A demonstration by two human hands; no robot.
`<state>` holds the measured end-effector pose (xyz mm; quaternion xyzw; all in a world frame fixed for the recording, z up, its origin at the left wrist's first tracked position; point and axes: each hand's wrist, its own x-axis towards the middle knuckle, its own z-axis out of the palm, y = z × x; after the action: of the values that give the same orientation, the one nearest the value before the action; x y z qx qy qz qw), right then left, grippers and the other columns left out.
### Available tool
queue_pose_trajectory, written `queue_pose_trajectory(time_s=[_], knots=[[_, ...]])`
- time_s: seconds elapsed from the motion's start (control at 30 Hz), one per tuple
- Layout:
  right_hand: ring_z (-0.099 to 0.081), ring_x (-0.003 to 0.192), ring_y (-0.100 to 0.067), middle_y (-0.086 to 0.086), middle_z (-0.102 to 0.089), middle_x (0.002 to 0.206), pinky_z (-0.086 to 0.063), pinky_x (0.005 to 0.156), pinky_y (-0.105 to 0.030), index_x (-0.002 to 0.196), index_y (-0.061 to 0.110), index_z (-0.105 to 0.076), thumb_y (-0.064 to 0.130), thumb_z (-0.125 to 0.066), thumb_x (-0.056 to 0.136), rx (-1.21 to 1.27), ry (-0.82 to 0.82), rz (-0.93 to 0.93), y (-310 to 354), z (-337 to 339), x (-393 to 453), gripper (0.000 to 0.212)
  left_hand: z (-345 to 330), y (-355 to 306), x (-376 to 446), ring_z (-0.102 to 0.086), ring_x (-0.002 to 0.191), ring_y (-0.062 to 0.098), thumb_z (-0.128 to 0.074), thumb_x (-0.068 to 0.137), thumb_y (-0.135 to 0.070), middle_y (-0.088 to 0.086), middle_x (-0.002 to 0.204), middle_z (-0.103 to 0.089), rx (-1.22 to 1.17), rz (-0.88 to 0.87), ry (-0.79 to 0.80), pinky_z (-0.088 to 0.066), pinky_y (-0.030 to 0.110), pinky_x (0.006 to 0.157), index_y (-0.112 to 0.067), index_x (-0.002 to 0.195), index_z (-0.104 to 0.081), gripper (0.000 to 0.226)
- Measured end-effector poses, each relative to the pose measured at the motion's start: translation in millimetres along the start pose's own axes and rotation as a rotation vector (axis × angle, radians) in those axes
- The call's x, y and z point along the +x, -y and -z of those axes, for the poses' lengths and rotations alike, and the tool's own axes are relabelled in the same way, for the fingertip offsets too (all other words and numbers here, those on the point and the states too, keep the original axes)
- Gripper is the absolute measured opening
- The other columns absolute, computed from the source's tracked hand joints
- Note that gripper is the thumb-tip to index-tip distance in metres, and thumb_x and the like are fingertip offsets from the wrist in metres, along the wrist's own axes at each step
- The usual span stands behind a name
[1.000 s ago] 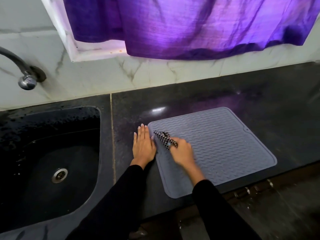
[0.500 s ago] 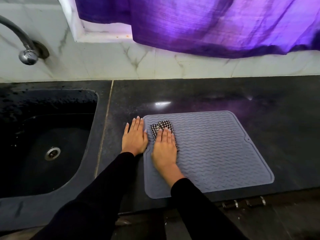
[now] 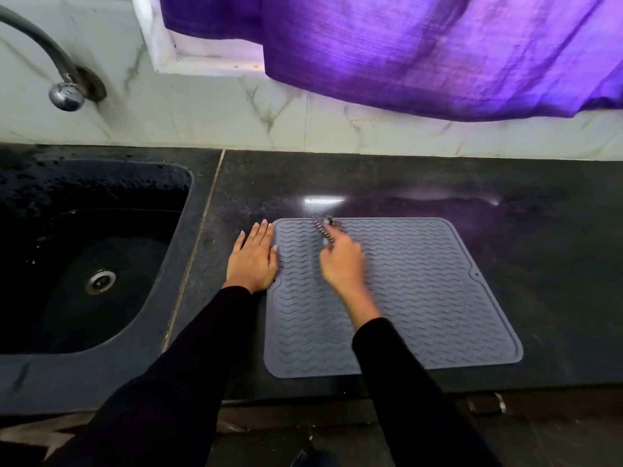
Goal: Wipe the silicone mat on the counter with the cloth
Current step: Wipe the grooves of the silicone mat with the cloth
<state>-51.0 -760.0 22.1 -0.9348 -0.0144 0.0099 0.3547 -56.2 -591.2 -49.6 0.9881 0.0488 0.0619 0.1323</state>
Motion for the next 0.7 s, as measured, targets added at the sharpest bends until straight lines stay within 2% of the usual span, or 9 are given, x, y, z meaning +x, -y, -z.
queue_pose_trajectory(time_s=[0.13, 0.37, 0.43, 0.47, 0.53, 0.6, 0.63, 0.67, 0.7], knots=[[-0.010, 0.145, -0.031, -0.021, -0.013, 0.155, -0.006, 0.120, -0.039, 0.147, 0.005, -0.014, 0.012, -0.033, 0.096, -0.490, 0.105, 0.245, -10.1, -46.3, -23.9, 0.056, -3.3, 2.5, 2.2, -0.010, 0.144, 0.015, 0.009, 0.075, -0.049, 0.002, 0.156, -0.015, 0.011, 0.002, 0.001, -0.002, 0.036, 0.117, -0.012, 0.147, -0.017, 0.085], [-0.011, 0.145, -0.028, -0.017, -0.013, 0.156, -0.006, 0.119, -0.035, 0.147, 0.007, -0.018, 0.009, -0.039, 0.093, -0.510, 0.151, 0.328, -14.5, -35.2, -17.7, 0.057, -5.9, 3.5, 6.9, -0.008, 0.145, 0.016, 0.009, 0.075, -0.051, 0.000, 0.157, -0.013, 0.006, 0.005, 0.023, -0.001, 0.038, 0.117, -0.013, 0.148, -0.015, 0.086], [-0.025, 0.141, -0.024, -0.012, -0.024, 0.154, -0.016, 0.116, -0.032, 0.145, 0.013, -0.029, 0.005, -0.045, 0.090, -0.396, 0.186, 0.341, -16.5, -22.8, -17.4, 0.058, -6.2, 4.8, 6.6, -0.007, 0.145, 0.015, 0.009, 0.075, -0.051, 0.000, 0.157, -0.012, 0.009, 0.007, 0.029, -0.001, 0.038, 0.117, -0.014, 0.148, -0.014, 0.085], [-0.040, 0.132, -0.023, -0.010, -0.036, 0.149, -0.029, 0.110, -0.031, 0.141, 0.017, -0.039, 0.004, -0.047, 0.089, -0.268, 0.197, 0.303, -18.9, -15.7, -13.8, 0.054, -6.5, 5.7, 6.1, -0.006, 0.145, 0.015, 0.009, 0.076, -0.051, -0.001, 0.157, -0.011, 0.011, 0.010, 0.031, 0.000, 0.037, 0.117, -0.014, 0.148, -0.013, 0.084], [-0.059, 0.101, -0.022, -0.010, -0.061, 0.125, -0.046, 0.084, -0.026, 0.130, 0.017, -0.054, 0.004, -0.048, 0.091, 0.143, 0.235, 0.075, -25.2, -0.6, 2.4, 0.042, -4.7, 5.7, 5.8, -0.004, 0.145, 0.014, 0.004, 0.082, -0.048, -0.002, 0.157, -0.010, 0.015, 0.008, 0.050, 0.000, 0.036, 0.117, -0.015, 0.148, -0.011, 0.075], [-0.060, 0.088, -0.023, -0.012, -0.067, 0.102, -0.045, 0.073, -0.025, 0.125, 0.006, -0.057, -0.001, -0.044, 0.092, 0.721, 0.188, -0.230, -28.0, 18.2, 17.9, 0.036, -2.5, 4.5, 6.1, -0.003, 0.145, 0.014, -0.004, 0.090, -0.043, -0.002, 0.157, -0.008, 0.017, 0.006, 0.078, 0.001, 0.036, 0.117, -0.016, 0.148, -0.009, 0.064], [-0.060, 0.083, -0.023, -0.011, -0.067, 0.097, -0.046, 0.071, -0.025, 0.125, 0.003, -0.056, -0.002, -0.042, 0.093, 0.891, 0.119, -0.332, -30.5, 23.7, 24.7, 0.036, -1.7, 3.8, 6.0, -0.003, 0.145, 0.014, -0.006, 0.092, -0.042, -0.002, 0.157, -0.008, 0.016, 0.006, 0.079, 0.000, 0.036, 0.117, -0.016, 0.148, -0.009, 0.062], [-0.060, 0.083, -0.023, -0.010, -0.067, 0.099, -0.047, 0.072, -0.025, 0.126, 0.003, -0.055, -0.001, -0.042, 0.093, 0.913, 0.045, -0.354, -29.8, 28.5, 28.7, 0.036, -1.1, 3.2, 6.0, -0.003, 0.145, 0.014, -0.006, 0.091, -0.042, -0.002, 0.157, -0.009, 0.014, 0.004, 0.073, 0.000, 0.037, 0.117, -0.016, 0.148, -0.010, 0.063], [-0.061, 0.089, -0.024, -0.010, -0.067, 0.108, -0.047, 0.076, -0.026, 0.127, 0.007, -0.055, 0.002, -0.044, 0.093, 0.741, -0.033, -0.290, -27.3, 29.9, 31.4, 0.036, -0.7, 3.0, 6.1, -0.004, 0.145, 0.014, -0.005, 0.089, -0.043, -0.002, 0.157, -0.010, 0.011, 0.003, 0.066, -0.001, 0.037, 0.117, -0.016, 0.148, -0.010, 0.065]])
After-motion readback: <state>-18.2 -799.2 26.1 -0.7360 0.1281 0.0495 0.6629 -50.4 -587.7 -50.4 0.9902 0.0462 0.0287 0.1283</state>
